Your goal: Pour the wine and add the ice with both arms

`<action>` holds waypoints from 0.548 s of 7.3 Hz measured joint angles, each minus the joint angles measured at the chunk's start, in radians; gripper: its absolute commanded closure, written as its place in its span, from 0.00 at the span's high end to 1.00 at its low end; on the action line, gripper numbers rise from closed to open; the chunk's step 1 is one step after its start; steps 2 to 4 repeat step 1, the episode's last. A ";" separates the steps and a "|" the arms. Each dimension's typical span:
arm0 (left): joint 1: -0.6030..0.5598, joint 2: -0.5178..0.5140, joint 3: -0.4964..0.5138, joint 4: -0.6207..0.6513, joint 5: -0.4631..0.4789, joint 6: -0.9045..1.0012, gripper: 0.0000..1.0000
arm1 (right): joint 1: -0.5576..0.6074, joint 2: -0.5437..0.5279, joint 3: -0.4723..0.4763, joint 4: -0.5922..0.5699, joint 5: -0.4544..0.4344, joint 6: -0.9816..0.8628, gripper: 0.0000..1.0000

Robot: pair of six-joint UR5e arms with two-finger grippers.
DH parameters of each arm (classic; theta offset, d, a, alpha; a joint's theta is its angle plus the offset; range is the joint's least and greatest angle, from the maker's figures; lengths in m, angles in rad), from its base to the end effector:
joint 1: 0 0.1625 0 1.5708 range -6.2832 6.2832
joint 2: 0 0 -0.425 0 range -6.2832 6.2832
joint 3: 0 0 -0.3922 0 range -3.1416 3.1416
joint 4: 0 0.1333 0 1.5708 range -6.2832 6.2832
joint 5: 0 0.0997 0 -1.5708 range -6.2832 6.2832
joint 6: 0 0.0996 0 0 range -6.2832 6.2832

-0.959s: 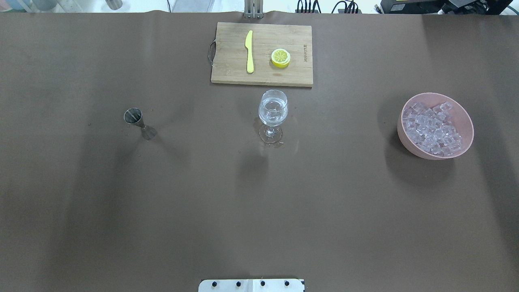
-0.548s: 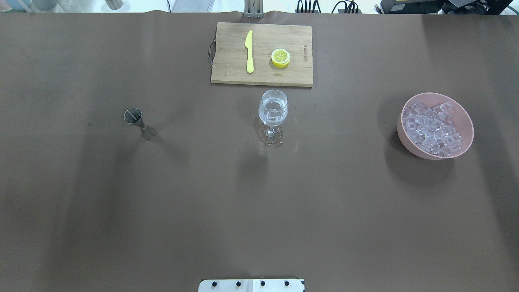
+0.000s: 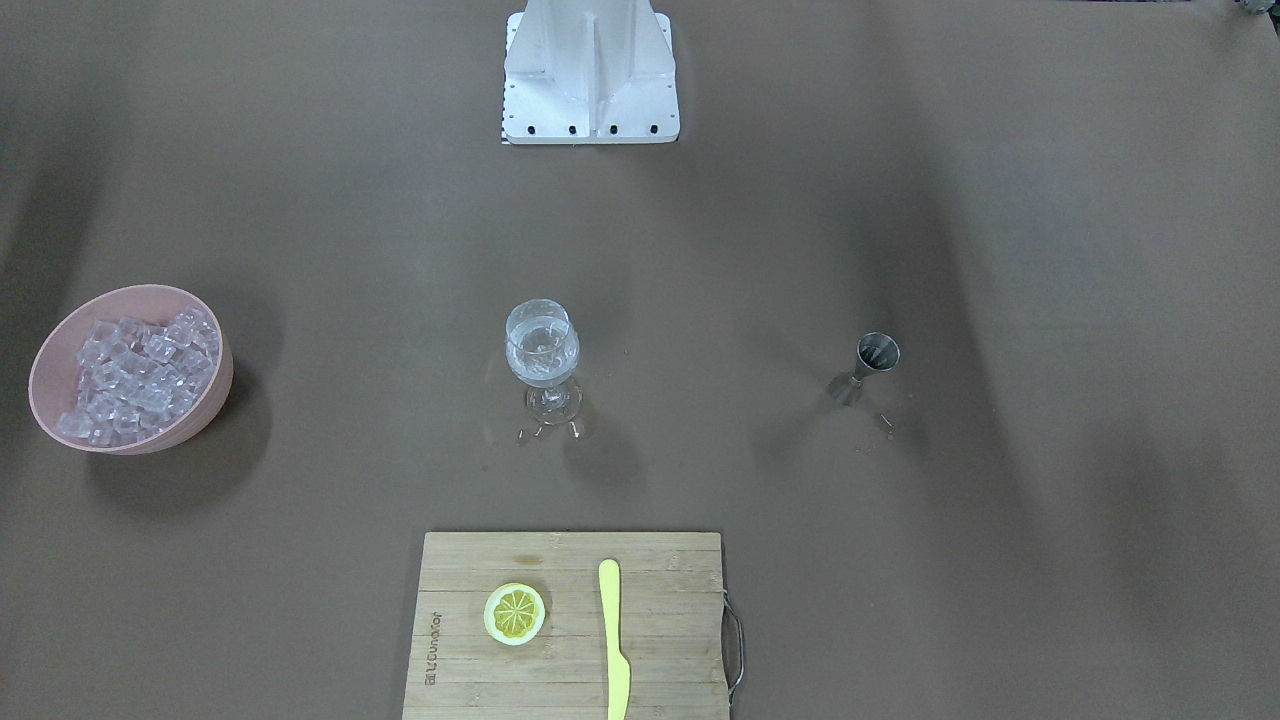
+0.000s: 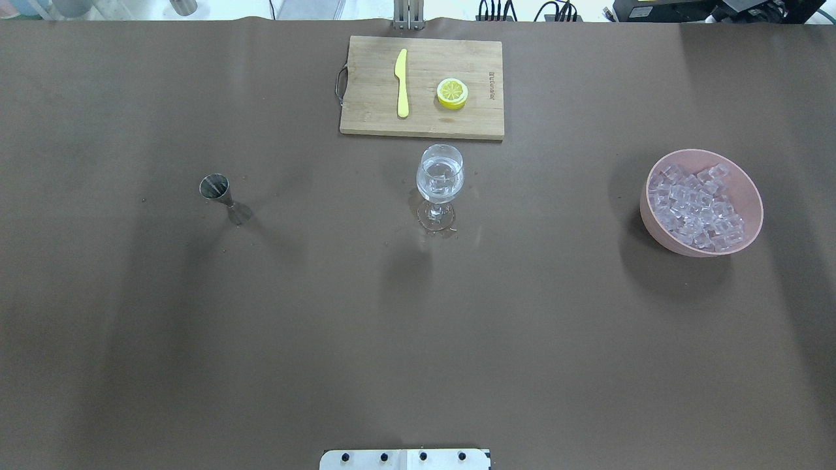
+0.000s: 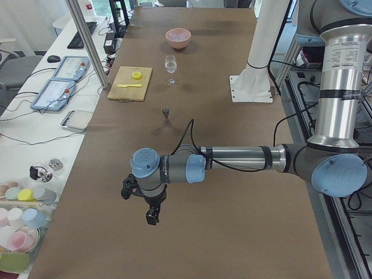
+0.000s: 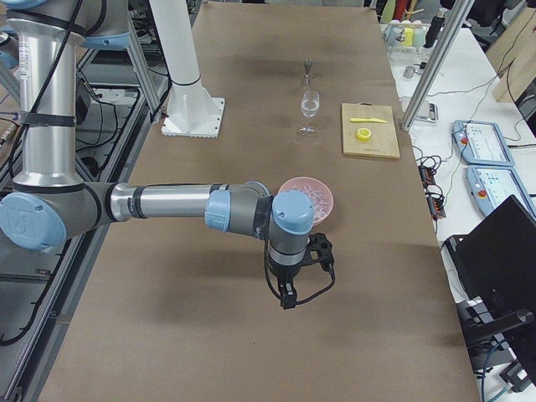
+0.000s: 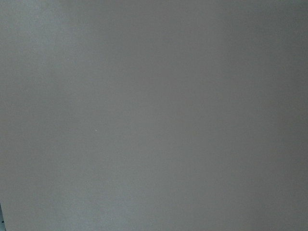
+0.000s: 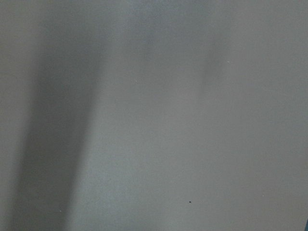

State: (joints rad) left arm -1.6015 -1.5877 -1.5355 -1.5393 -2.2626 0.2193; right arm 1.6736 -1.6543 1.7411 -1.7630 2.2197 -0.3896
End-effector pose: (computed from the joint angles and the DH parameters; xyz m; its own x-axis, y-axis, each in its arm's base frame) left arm -0.0849 -0.4927 0.6762 0.7570 0.1631 -0.6327 -0.1373 0.9864 0.0899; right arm 0.1185 -0.4362 0.6414 0.7659 -0.2416 0.5959 0.2041 0.9701 0.1309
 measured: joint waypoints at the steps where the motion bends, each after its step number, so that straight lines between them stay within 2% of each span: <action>1: 0.000 0.000 0.000 0.000 0.000 0.000 0.99 | 0.000 0.000 0.000 0.000 0.000 0.000 1.00; 4: 0.000 0.000 0.000 0.000 0.000 0.000 0.99 | 0.000 0.000 0.000 0.000 0.000 0.000 1.00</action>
